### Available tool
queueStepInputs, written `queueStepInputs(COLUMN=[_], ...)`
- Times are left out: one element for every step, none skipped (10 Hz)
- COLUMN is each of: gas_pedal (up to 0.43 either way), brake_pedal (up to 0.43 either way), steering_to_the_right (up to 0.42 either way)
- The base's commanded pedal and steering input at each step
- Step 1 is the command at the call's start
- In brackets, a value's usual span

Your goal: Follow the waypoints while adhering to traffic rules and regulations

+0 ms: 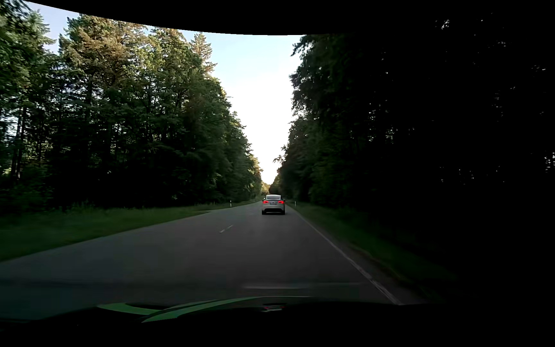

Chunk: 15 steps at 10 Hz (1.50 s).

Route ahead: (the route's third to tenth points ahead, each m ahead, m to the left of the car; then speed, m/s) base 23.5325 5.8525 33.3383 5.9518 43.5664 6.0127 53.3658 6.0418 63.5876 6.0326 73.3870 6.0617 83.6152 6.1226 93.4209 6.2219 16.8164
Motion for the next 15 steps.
queueStepInputs(gas_pedal=[0.11,0.11,0.11,0.11,0.11,0.11,0.11,0.11,0.11,0.11,0.118,0.118,0.118,0.118,0.118], brake_pedal=[0.0,0.0,0.0,0.0,0.0,0.0,0.0,0.0,0.0,0.0,0.0,0.0,0.0,0.0,0.0], steering_to_the_right=[0.002,0.001,0.001,0.001,0.001,0.001,0.001,0.001,0.001,0.001,0.0,0.0,0.0,0.0,0.0])
